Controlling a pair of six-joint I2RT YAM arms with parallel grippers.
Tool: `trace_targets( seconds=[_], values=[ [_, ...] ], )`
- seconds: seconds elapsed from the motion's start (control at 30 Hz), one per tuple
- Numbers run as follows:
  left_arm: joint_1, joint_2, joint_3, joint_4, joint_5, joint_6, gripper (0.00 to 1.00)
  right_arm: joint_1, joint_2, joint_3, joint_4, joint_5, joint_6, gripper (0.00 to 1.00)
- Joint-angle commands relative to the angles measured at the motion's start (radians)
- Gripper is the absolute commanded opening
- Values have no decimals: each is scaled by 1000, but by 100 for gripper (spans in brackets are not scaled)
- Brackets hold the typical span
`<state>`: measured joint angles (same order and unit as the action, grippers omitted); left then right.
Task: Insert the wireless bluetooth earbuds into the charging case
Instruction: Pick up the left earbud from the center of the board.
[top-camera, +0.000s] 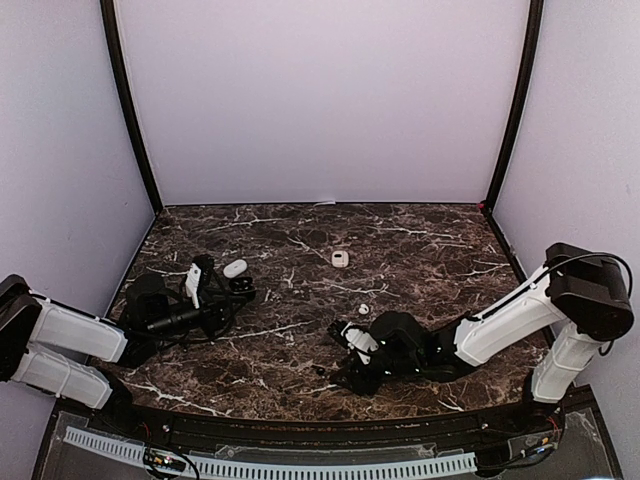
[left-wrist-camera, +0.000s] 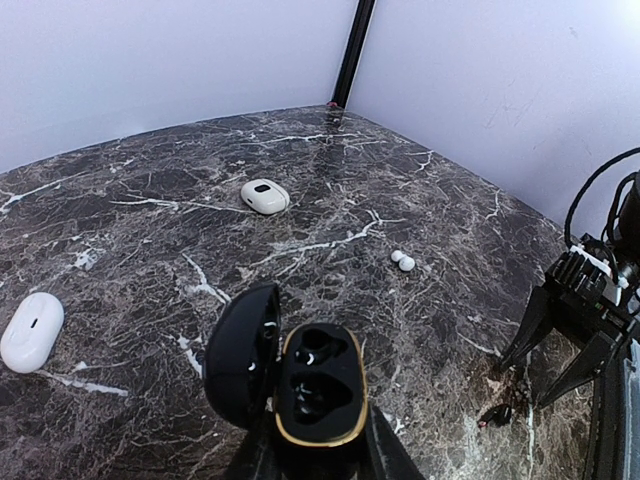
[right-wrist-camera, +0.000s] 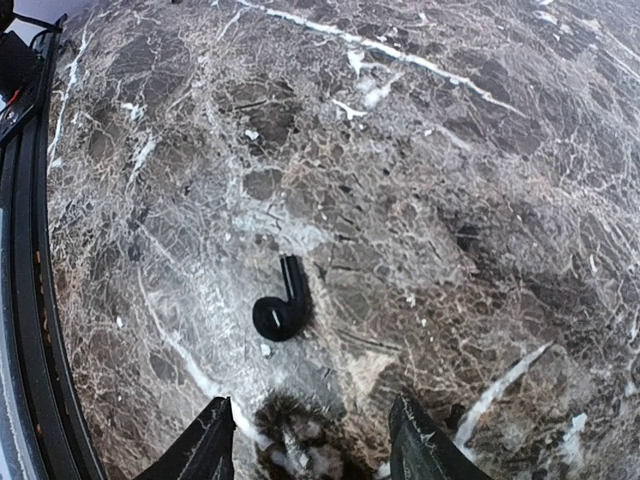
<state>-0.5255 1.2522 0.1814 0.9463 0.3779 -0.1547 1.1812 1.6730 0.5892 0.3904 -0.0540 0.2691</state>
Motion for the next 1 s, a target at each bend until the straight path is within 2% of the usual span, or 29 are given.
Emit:
trace_targets(
  seconds=[0.0, 0.47, 0.97],
  values=[
    [3, 0, 24, 8, 10, 5, 16, 6, 26, -10, 108, 17, -24, 53],
    [3, 0, 25, 4, 7, 7, 15, 18, 55, -97, 310, 22, -92, 52],
    [3, 9, 27, 6, 10, 8, 16, 53, 165, -17, 289, 73, -188, 47]
  ],
)
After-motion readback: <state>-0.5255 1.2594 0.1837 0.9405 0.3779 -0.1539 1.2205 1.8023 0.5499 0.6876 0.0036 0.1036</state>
